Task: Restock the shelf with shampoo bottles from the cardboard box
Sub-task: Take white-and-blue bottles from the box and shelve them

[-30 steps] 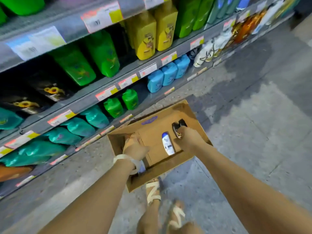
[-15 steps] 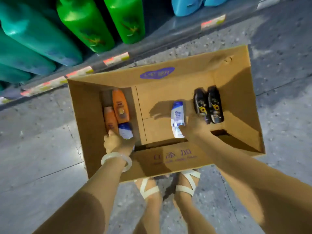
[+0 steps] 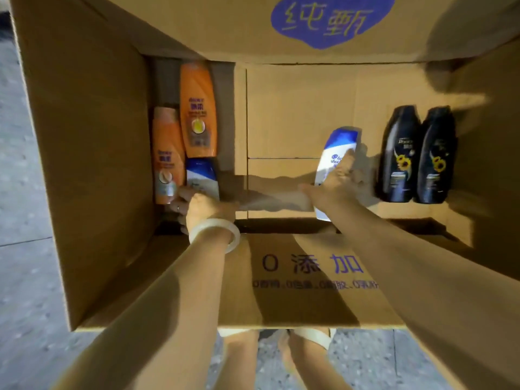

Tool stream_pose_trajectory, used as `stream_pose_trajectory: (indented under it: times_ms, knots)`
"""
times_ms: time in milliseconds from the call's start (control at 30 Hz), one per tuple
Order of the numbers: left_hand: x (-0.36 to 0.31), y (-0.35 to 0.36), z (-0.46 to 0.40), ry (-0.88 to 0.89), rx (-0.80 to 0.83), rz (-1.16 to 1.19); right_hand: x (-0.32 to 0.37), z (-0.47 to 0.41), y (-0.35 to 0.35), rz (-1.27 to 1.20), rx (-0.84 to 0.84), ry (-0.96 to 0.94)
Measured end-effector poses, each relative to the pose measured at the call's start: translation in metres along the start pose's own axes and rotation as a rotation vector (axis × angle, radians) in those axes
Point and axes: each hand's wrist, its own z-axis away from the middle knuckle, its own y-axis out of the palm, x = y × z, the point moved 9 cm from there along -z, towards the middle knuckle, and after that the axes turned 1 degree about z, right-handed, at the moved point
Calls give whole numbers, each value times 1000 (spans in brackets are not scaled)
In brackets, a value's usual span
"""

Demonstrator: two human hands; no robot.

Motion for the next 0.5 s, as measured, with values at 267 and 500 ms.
stream_pose_trajectory:
  times_ms: [267,500]
  knots:
    - [-24,22,7,118,10,97,11,-6,3,34,-186,32]
    - [-51,33,36,359,68,209,21,-5,-5,-63,-102,-10]
